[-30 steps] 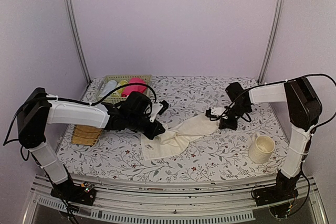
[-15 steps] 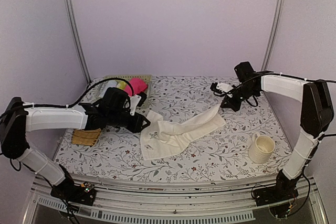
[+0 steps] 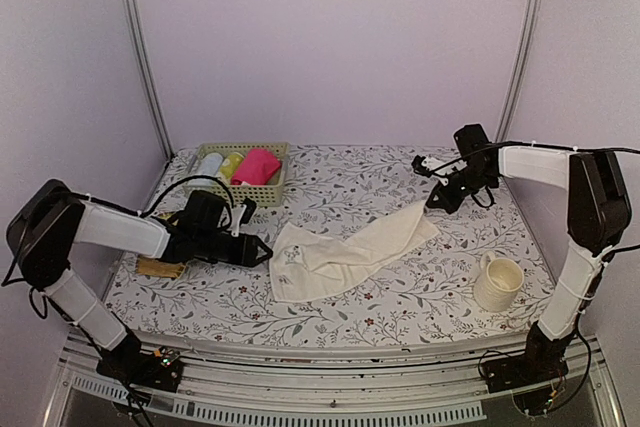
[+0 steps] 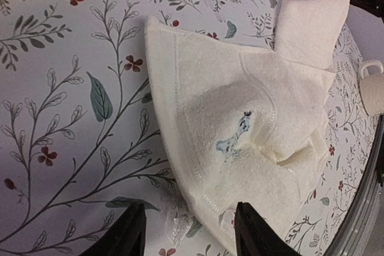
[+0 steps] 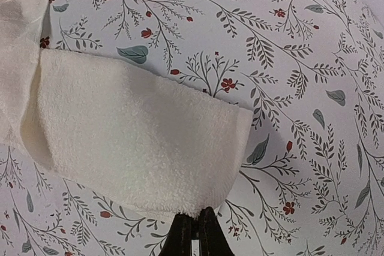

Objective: Roll the towels
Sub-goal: Pick up the towel from the center of the board.

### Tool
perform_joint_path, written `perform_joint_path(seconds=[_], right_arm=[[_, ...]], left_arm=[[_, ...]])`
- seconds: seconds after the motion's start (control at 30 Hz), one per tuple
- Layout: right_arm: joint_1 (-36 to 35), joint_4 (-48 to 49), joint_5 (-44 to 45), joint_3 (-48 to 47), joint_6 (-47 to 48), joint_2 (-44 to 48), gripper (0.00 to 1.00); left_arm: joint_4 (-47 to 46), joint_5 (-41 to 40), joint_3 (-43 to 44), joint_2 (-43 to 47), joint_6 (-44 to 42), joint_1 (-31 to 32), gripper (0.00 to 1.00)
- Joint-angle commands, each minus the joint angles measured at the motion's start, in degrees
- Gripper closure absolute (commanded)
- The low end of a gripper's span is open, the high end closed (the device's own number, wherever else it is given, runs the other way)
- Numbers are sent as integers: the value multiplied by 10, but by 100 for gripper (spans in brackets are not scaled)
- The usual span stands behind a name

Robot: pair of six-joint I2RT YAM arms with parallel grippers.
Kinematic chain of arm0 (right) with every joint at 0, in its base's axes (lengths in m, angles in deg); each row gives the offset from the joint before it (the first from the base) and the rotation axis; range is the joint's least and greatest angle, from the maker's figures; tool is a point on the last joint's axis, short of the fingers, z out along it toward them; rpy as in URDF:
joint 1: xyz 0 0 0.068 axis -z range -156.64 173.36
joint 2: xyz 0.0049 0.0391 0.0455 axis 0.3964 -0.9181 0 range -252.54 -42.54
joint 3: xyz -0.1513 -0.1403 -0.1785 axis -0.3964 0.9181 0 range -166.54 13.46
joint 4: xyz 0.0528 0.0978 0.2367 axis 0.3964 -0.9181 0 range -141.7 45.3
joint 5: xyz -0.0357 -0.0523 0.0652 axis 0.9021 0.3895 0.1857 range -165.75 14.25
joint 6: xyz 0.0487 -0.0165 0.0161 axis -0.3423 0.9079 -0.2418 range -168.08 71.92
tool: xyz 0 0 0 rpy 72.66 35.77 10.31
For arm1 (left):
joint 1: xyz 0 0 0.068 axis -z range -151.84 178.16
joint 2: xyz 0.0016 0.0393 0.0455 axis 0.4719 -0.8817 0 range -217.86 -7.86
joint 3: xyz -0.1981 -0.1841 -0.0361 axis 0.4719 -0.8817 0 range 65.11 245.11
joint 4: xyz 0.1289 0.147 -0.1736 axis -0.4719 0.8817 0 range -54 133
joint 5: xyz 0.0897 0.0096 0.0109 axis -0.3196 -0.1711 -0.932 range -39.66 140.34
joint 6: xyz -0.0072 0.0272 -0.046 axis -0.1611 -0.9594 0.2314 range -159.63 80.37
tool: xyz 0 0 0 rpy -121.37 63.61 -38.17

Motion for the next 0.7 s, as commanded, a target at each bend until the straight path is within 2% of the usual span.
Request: perform_joint_path(seconds=[0.0, 0.2, 0.37, 0.47, 0.67], right_arm=[[0, 15, -14, 5, -14, 3, 97], [0, 14, -15, 4, -13, -4, 97], [0, 12, -17, -3, -16, 2, 97], [0, 12, -19, -3, -16, -4, 97], [-1, 12, -15, -1, -13, -11, 97]], left_arm=[[-111, 57, 25, -57, 31, -26, 47], [-115, 17, 118, -142, 28, -30, 49], [-75, 18, 208, -217, 15, -30, 56], [-66, 12, 223, -233, 20, -30, 59], [-69, -25, 228, -253, 9, -30, 57]])
